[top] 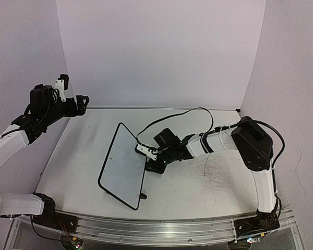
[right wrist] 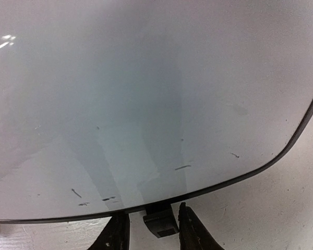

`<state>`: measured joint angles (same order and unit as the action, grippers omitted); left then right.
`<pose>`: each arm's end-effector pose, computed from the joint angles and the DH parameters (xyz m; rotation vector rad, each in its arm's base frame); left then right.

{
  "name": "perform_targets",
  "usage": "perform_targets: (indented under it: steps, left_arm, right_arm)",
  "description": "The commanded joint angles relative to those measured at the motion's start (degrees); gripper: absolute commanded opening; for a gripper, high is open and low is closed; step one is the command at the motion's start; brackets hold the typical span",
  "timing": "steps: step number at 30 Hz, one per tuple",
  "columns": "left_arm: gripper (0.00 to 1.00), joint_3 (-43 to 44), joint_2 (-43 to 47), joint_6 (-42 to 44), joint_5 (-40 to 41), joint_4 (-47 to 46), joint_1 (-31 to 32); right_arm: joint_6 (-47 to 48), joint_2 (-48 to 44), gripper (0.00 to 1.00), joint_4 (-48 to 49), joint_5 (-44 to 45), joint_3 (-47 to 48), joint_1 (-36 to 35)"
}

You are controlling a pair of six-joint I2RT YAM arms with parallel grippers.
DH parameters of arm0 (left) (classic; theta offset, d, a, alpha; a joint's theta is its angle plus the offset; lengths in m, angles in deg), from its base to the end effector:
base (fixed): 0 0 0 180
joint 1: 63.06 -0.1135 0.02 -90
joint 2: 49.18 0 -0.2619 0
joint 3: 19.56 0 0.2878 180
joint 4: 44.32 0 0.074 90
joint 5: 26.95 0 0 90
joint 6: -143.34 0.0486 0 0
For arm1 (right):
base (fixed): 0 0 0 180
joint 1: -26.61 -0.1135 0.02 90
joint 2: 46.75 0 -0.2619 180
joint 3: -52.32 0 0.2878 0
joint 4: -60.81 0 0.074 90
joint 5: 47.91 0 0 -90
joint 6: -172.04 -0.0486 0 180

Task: Write a sentence on the whiteboard
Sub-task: Move the whiteboard stand to the center of the board.

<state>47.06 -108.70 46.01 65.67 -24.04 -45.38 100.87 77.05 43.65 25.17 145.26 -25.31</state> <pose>0.2789 -0.0866 0.3468 0.1305 1.8040 -0.2701 0.2931 0.3971 0.0939 -1.5328 1.9173 0.6172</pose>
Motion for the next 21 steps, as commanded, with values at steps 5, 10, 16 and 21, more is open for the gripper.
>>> perform_targets:
  steps: [5, 10, 16, 21]
  left_arm:
    - [1.0, -0.5, 0.9, 0.4, -0.6, -3.2, -0.1]
    - [0.99, -0.5, 0.9, 0.4, -0.5, -3.2, 0.0]
    - [1.0, -0.6, 0.6, 0.5, -0.5, -3.4, -0.1]
    - [0.99, -0.7, 0.2, 0.5, -0.4, -3.3, -0.1]
  right_arm:
    - [-2.1, 0.0, 0.2, 8.6, -0.4, -1.6, -0.6]
    - [-2.6, -0.8, 0.13, 10.5, 1.1, -3.4, -0.6]
    - [-4.9, -2.7, 0.08, 14.8, 4.1, -7.7, -0.6]
    - [-9.2, -5.2, 0.04, 19.8, 10.0, -12.6, -0.6]
